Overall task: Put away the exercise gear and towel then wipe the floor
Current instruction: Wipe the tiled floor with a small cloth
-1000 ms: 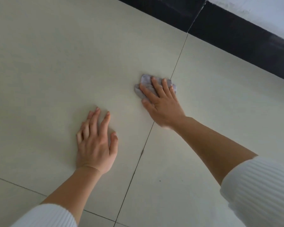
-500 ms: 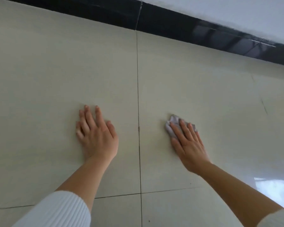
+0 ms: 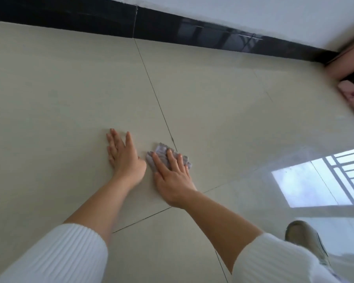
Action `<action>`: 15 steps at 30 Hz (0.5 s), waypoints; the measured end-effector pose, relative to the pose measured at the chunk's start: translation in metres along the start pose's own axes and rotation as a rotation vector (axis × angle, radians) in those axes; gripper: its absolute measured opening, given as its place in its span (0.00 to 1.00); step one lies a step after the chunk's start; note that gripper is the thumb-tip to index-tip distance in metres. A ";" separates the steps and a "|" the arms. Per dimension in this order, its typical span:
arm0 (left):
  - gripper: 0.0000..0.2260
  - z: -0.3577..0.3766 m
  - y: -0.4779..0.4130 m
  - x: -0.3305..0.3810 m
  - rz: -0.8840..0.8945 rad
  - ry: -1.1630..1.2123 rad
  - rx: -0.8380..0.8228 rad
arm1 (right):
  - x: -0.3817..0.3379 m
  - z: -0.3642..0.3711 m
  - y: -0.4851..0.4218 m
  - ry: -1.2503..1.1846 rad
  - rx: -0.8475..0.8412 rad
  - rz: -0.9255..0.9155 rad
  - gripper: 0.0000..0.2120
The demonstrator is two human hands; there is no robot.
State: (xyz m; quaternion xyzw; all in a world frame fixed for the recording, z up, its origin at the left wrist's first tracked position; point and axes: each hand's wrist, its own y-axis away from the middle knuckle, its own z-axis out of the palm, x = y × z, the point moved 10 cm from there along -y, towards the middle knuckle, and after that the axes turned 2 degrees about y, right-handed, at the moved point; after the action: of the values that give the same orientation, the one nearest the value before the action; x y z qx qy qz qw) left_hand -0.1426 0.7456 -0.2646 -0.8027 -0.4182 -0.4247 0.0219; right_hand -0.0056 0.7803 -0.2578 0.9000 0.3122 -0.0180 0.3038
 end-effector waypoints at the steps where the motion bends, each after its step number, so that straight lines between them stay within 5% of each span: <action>1: 0.31 -0.001 0.001 0.000 0.020 -0.022 -0.011 | -0.006 0.007 0.010 0.013 -0.013 -0.016 0.25; 8: 0.30 -0.005 0.003 -0.009 0.231 -0.216 -0.179 | -0.019 0.037 0.056 0.149 -0.099 -0.061 0.26; 15: 0.30 -0.008 0.013 -0.018 0.274 -0.327 -0.192 | 0.003 0.019 0.048 0.506 -0.073 -0.333 0.25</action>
State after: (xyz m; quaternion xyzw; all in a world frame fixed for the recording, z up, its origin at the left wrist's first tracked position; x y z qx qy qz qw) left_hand -0.1440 0.7219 -0.2680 -0.9085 -0.2610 -0.3198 -0.0652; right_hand 0.0267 0.7417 -0.2479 0.8008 0.5215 0.1686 0.2414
